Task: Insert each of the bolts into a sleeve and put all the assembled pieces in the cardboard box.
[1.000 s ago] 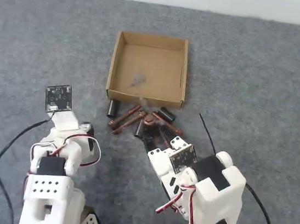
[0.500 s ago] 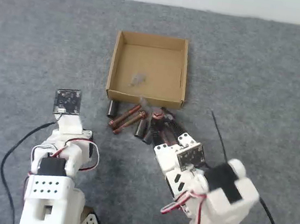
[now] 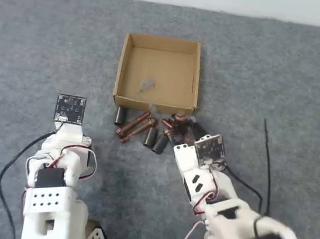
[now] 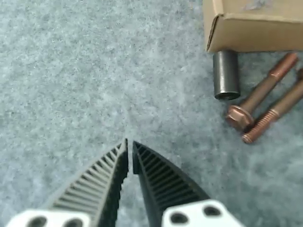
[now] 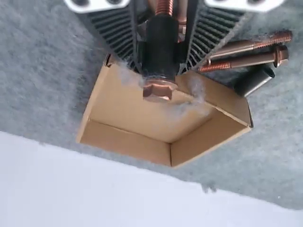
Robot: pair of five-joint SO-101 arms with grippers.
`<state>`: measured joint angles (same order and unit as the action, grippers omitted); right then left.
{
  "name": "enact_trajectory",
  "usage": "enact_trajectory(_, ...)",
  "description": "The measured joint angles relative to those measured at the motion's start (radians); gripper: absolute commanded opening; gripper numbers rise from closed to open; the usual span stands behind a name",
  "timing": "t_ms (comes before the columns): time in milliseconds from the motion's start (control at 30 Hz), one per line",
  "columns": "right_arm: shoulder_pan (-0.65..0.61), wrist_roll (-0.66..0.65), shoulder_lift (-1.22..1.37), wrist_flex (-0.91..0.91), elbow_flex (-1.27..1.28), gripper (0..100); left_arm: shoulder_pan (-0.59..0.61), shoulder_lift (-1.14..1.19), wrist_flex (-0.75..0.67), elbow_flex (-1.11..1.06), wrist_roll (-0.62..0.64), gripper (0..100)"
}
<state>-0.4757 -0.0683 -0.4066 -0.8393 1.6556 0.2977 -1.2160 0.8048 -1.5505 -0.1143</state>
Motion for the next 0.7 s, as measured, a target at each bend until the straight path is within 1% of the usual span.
enact_trajectory(100, 0.000, 0.000, -0.141, 0.221, -0.012, 0.6, 0.000, 0.000, 0.000, 0.000, 0.000, 1)
enact_trajectory(200, 0.000, 0.000, -0.270, 0.482, -0.058, 0.6, 0.000, 0.000, 0.000, 0.000, 0.000, 1)
enact_trajectory(333, 0.000, 0.000, -0.397, 0.839, -0.201, 0.8, 0.000, 0.000, 0.000, 0.000, 0.000, 1)
enact_trajectory(400, 0.000, 0.000, -0.417, 0.971, -0.273, 0.9, 0.000, 0.000, 0.000, 0.000, 0.000, 1)
enact_trajectory(467, 0.000, 0.000, -0.419, 1.025, -0.330, 0.9, 0.000, 0.000, 0.000, 0.000, 0.000, 1)
enact_trajectory(567, 0.023, 0.000, -0.399, 1.051, -0.423, 0.9, 0.000, 0.000, 0.000, 0.000, 0.000, 1)
enact_trajectory(700, 0.068, 0.000, -0.269, 1.060, -0.578, 0.9, 0.000, 0.000, 0.000, 0.000, 0.000, 1)
